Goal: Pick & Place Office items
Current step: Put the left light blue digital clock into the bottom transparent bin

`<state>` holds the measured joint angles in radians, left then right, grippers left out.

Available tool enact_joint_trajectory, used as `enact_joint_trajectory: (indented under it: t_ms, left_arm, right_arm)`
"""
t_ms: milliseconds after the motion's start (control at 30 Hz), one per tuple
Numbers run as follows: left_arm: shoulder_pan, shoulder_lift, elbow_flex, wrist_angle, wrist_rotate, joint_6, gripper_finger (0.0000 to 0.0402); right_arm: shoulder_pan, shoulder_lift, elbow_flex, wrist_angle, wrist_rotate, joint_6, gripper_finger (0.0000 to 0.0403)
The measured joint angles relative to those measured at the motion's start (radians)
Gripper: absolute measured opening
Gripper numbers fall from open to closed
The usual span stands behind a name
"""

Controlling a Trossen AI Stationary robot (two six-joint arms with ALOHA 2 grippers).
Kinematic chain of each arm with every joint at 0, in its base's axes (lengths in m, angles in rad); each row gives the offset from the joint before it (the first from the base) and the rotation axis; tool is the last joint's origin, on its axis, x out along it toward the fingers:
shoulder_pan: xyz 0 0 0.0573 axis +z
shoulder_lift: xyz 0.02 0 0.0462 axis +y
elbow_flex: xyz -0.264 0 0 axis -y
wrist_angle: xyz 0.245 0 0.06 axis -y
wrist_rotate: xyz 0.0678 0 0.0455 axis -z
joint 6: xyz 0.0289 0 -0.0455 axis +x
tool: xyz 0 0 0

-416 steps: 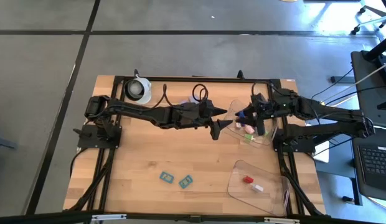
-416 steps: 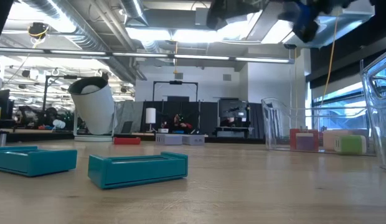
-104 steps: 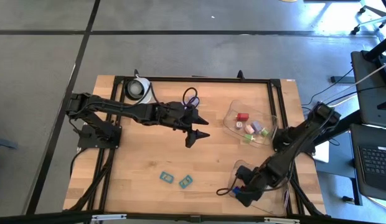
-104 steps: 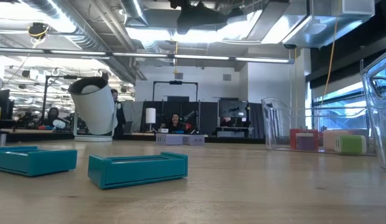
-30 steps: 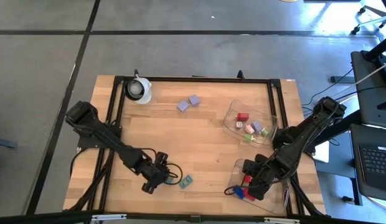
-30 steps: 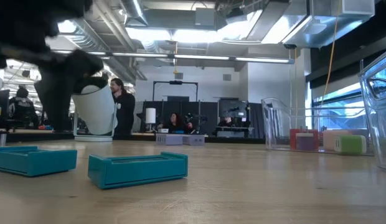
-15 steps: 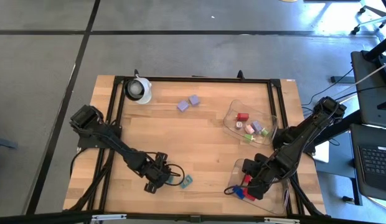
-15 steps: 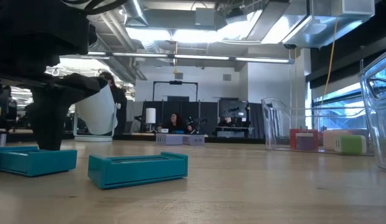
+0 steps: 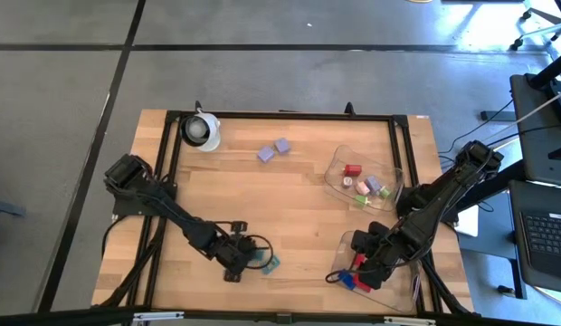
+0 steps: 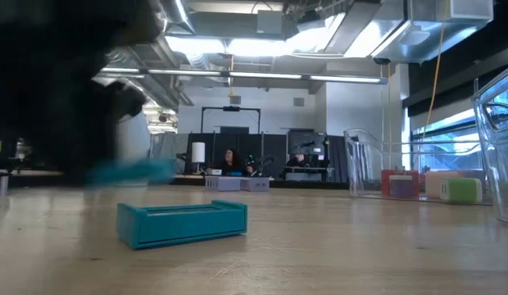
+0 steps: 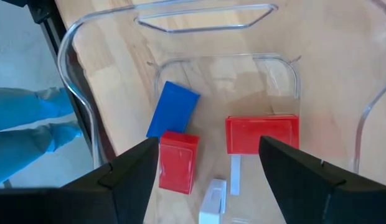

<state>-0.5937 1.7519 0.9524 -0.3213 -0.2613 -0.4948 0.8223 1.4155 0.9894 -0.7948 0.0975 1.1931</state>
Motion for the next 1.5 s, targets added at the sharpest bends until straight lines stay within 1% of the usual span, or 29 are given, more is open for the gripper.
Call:
enact_joint_trajectory:
  t_ms: [133,200,367,467,600,700,900,1067,1200,1300,1500]
  left_arm:
    - [0.024,-0.005,0.09,0.005,-0.117,-0.016,0.0151]
    - [0.039,-0.005,0.14,0.004,-0.179,0.004,0.0151]
    - [0.086,-0.006,0.273,0.004,-0.352,0.13,0.0153]
    - [0.12,-0.007,0.352,0.006,-0.436,0.21,0.0152]
    - [0.162,-0.008,0.453,0.007,-0.53,0.278,0.0152]
    - [0.185,-0.008,0.523,0.007,-0.58,0.289,0.0153]
    - [0.211,-0.008,0.652,0.008,-0.612,0.292,0.0153]
    - [0.218,-0.008,0.723,0.008,-0.613,0.292,0.0154]
    - [0.218,-0.01,0.743,0.016,-0.619,0.291,0.0152]
    - [0.214,-0.01,0.743,0.025,-0.638,0.291,0.0156]
    - [0.214,-0.01,0.743,0.026,-0.638,0.261,0.0152]
  right_arm:
    - [-0.002,0.0,0.0,0.0,-0.004,0.003,0.028]
    - [-0.005,0.0,0.0,0.0,-0.007,0.003,0.0279]
    - [-0.022,-0.017,0.0,0.0,-0.008,0.003,0.027]
    - [-0.034,-0.038,0.0,0.0,0.0,0.004,0.0261]
    - [-0.04,-0.073,0.0,0.0,0.071,0.021,0.0249]
    - [-0.04,-0.104,0.0,0.0,0.144,0.035,0.024]
    - [-0.04,-0.159,0.0,0.009,0.34,0.057,0.0225]
    - [-0.04,-0.182,0.0,0.059,0.573,0.055,0.0218]
    - [-0.04,-0.191,0.0,0.1,0.734,0.031,0.0217]
    - [-0.04,-0.191,0.0,0.158,0.794,-0.041,0.0217]
    - [-0.04,-0.191,0.0,0.344,0.802,-0.288,0.0217]
